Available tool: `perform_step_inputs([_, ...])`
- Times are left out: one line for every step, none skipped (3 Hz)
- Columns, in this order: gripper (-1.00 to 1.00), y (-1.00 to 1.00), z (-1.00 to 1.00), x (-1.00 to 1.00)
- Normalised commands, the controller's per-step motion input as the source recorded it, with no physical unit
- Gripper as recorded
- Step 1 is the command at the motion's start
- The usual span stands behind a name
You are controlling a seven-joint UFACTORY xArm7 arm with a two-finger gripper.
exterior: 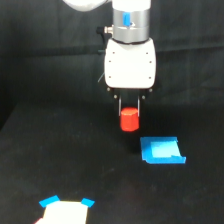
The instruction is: Pick up the red object from the table
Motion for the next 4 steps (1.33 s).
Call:
perform_step_inputs([-0.75,-0.06,0.51,-0.09])
perform_step_inputs([-1.0,-0.27,0.76,0.5])
perform_step_inputs([-0.97,-0.28,0.21,-0.16])
perform_step_inputs([-1.0,-0.26,0.23,0.14])
